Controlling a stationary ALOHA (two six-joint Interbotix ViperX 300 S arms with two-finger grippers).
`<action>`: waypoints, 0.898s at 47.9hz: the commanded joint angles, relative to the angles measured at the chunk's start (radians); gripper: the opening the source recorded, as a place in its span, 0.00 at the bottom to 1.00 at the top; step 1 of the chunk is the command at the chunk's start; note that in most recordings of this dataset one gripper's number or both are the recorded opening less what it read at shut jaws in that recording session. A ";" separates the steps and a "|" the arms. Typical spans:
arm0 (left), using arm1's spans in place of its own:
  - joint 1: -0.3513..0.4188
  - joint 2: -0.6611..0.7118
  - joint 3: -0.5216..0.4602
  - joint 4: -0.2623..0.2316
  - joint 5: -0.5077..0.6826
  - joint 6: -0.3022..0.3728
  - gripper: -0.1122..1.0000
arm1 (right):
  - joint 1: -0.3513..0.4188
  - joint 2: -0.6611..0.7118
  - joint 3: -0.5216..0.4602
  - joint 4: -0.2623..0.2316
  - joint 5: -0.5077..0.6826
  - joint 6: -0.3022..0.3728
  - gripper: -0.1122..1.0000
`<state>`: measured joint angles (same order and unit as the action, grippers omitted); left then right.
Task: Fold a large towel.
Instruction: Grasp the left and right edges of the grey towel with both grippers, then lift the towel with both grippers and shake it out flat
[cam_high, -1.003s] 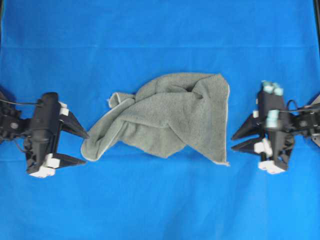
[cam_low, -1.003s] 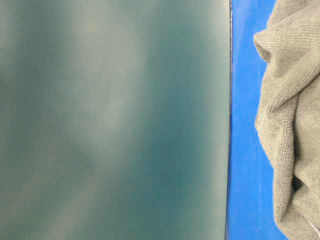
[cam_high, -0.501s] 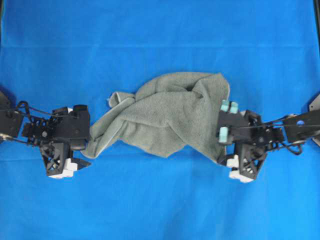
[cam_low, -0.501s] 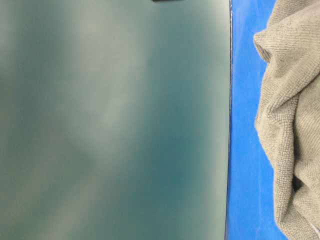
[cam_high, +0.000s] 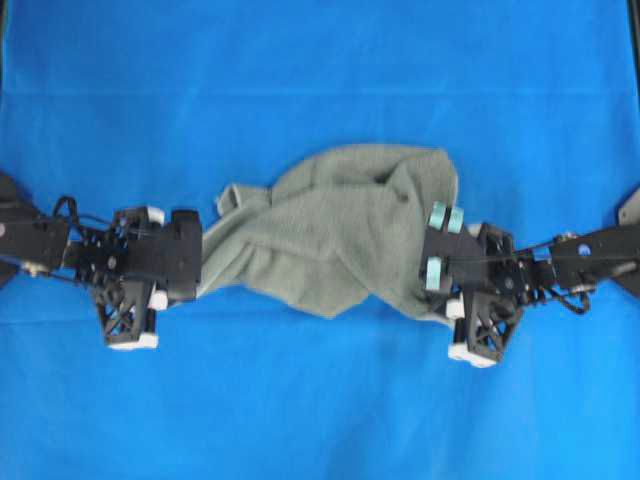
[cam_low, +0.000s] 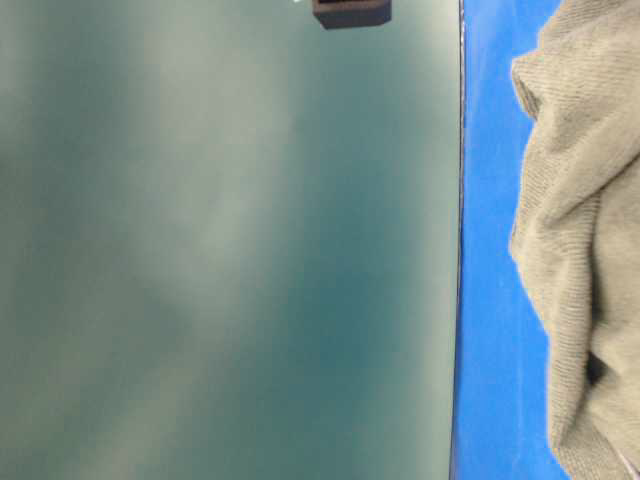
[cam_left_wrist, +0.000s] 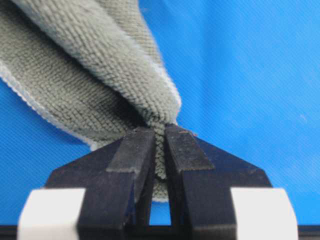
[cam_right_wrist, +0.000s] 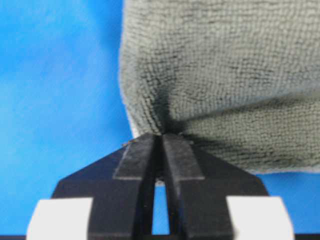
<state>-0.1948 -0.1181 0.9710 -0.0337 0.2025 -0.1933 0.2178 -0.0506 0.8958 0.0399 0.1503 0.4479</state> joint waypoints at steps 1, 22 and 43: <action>0.005 -0.086 -0.044 0.003 0.077 0.009 0.12 | 0.005 -0.083 -0.032 -0.003 0.017 0.000 0.12; 0.138 -0.594 -0.155 0.008 0.192 0.118 0.12 | -0.038 -0.520 -0.144 -0.245 0.238 -0.011 0.13; 0.650 -0.727 -0.319 0.009 0.236 0.250 0.12 | -0.552 -0.724 -0.287 -0.465 0.469 0.032 0.13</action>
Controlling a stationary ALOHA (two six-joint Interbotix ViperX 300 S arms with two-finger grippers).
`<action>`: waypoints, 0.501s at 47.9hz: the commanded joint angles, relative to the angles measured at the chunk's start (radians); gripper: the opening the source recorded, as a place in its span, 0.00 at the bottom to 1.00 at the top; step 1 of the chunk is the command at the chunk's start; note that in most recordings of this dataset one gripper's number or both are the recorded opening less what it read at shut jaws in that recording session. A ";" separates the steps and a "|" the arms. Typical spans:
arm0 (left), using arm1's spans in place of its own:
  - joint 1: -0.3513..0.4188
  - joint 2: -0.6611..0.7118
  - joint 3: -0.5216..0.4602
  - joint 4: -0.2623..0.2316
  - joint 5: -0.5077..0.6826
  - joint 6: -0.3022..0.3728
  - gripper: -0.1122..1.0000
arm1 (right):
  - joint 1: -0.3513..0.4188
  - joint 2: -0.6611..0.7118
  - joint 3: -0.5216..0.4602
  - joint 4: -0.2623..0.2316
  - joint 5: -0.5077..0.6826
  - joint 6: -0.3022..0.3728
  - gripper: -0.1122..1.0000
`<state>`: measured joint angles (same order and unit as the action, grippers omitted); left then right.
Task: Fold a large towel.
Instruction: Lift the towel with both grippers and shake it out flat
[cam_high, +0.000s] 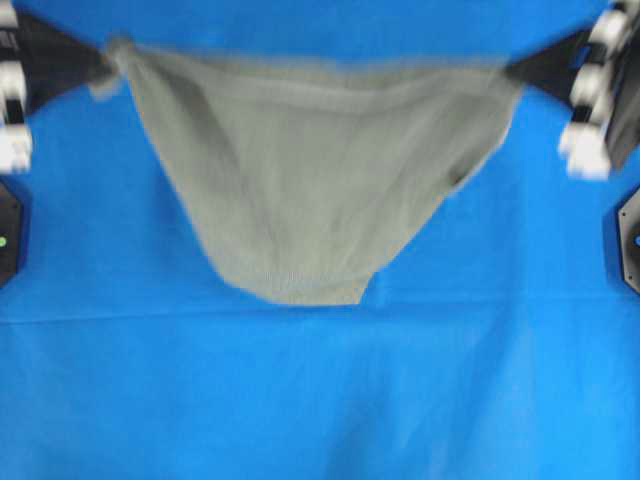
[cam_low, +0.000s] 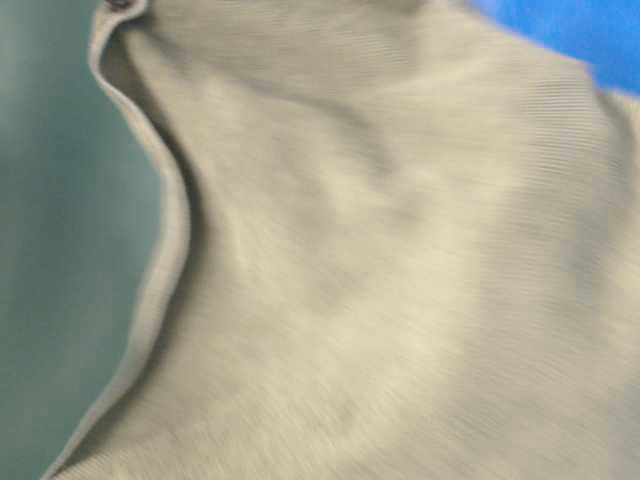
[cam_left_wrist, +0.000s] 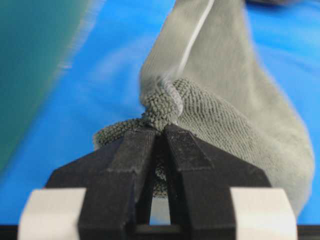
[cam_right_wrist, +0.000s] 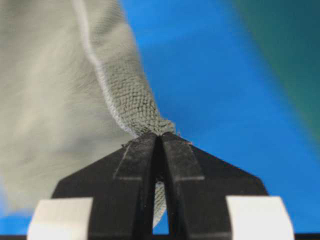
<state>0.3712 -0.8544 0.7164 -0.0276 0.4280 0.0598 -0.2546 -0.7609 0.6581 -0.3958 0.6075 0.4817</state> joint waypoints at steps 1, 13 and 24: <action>0.100 0.012 -0.077 0.003 0.017 -0.003 0.12 | -0.097 -0.017 -0.058 -0.035 0.017 -0.002 0.13; 0.080 0.031 -0.252 -0.005 0.189 -0.014 0.12 | -0.130 -0.031 -0.202 -0.023 0.072 -0.002 0.13; -0.117 0.026 -0.359 -0.012 0.301 -0.058 0.12 | 0.075 -0.032 -0.328 0.103 0.172 -0.003 0.12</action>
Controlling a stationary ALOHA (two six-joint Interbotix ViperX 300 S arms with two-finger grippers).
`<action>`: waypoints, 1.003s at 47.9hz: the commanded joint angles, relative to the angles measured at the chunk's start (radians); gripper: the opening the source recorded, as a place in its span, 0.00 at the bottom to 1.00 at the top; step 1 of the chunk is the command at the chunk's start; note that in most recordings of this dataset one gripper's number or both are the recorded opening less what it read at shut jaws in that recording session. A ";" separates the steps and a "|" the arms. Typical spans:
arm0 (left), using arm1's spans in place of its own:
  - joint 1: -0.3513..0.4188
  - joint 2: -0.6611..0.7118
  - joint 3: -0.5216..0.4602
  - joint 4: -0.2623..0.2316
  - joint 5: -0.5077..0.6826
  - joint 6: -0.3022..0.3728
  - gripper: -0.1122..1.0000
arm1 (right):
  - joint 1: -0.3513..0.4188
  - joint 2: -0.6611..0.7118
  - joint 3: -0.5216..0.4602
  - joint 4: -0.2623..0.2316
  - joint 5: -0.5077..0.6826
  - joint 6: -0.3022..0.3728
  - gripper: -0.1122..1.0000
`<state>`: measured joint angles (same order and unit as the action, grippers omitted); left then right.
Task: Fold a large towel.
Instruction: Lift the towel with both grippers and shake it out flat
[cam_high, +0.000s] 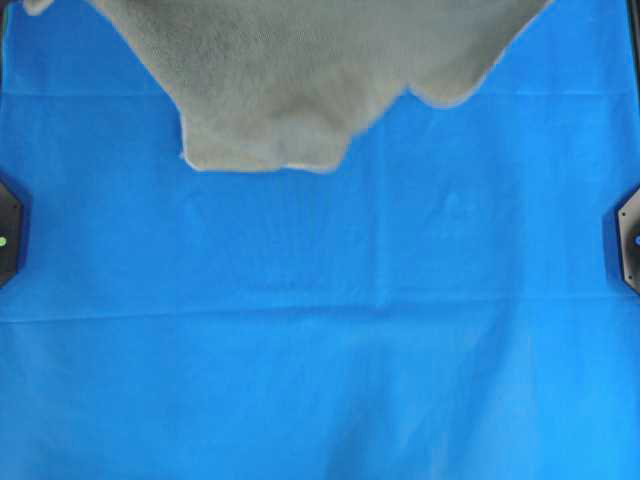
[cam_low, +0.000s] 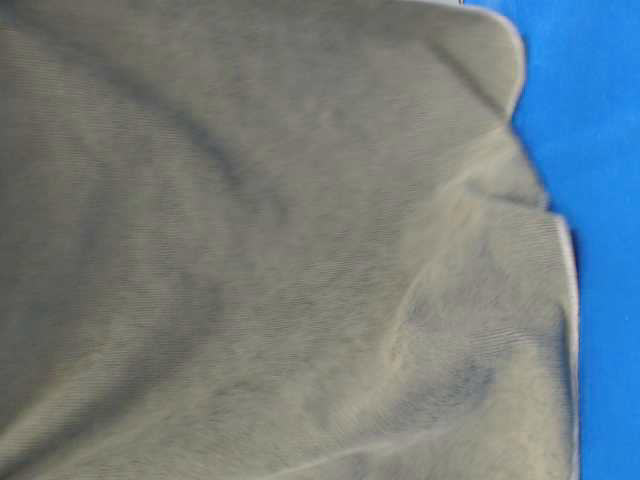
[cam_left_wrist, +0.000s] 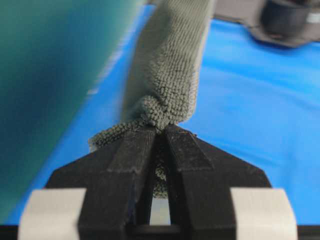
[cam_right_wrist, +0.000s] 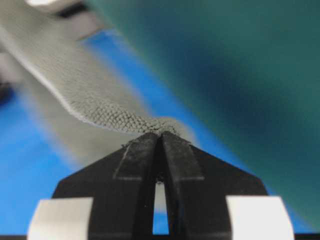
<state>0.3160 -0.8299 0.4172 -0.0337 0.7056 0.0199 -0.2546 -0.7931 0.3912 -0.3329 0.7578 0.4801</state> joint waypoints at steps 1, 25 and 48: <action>-0.080 0.002 -0.071 -0.005 0.031 -0.031 0.12 | 0.087 0.000 -0.067 0.048 0.025 -0.002 0.12; -0.503 0.049 -0.304 -0.002 0.104 -0.288 0.12 | 0.551 0.020 -0.169 0.110 -0.163 0.003 0.13; -0.264 0.075 -0.129 0.011 0.089 -0.353 0.12 | 0.370 0.035 -0.069 -0.103 0.084 0.178 0.12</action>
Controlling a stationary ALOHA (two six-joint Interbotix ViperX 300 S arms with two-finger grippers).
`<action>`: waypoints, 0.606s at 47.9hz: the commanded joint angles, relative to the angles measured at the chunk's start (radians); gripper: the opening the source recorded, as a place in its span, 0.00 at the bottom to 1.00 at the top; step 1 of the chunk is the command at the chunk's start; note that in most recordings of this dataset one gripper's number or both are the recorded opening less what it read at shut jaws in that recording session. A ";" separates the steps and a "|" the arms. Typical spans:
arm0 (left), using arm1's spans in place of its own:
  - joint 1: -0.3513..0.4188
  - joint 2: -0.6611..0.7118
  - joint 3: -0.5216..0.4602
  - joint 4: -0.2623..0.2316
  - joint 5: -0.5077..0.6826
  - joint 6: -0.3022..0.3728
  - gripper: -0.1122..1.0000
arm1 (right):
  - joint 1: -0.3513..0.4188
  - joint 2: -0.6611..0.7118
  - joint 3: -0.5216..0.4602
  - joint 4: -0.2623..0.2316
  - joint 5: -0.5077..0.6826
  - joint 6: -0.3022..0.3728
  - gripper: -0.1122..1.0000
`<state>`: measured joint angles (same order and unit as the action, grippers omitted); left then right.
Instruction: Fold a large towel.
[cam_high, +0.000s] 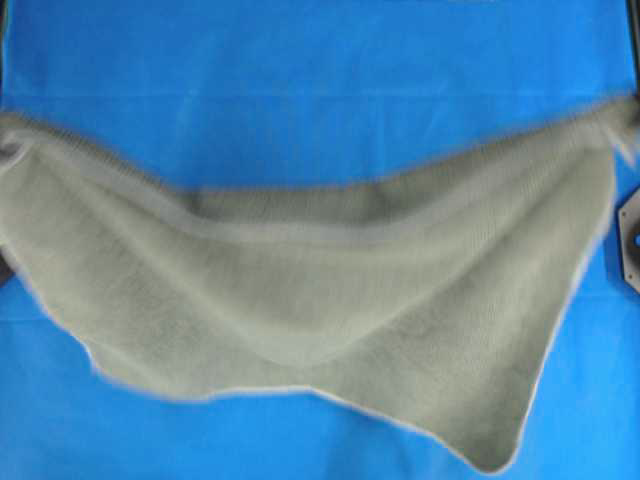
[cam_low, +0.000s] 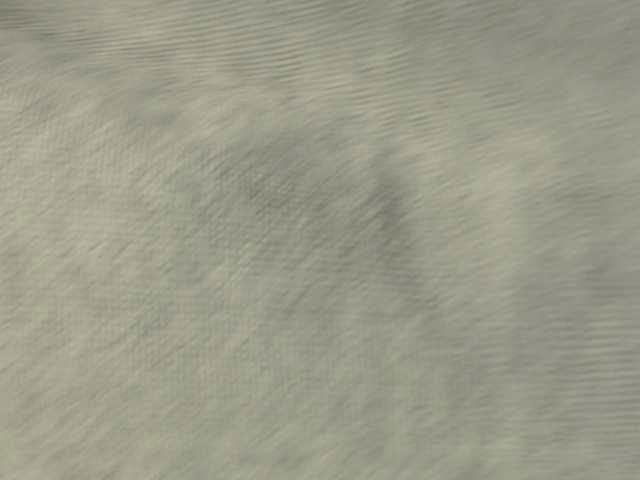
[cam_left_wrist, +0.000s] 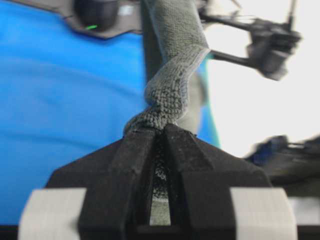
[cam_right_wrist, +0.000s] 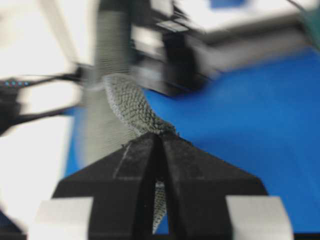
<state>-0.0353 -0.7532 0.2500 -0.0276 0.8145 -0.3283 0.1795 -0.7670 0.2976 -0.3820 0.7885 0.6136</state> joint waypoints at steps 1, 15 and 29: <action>0.115 -0.002 0.058 0.005 -0.029 -0.005 0.12 | -0.083 0.012 0.037 -0.071 0.071 0.061 0.12; 0.460 0.077 0.327 0.005 -0.233 0.046 0.12 | -0.313 0.057 0.241 -0.244 0.173 0.207 0.12; 0.597 0.204 0.360 -0.002 -0.380 0.212 0.12 | -0.565 0.103 0.328 -0.330 0.153 0.227 0.12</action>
<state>0.5584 -0.5599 0.6397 -0.0261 0.4571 -0.1304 -0.3497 -0.6719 0.6305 -0.7010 0.9587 0.8391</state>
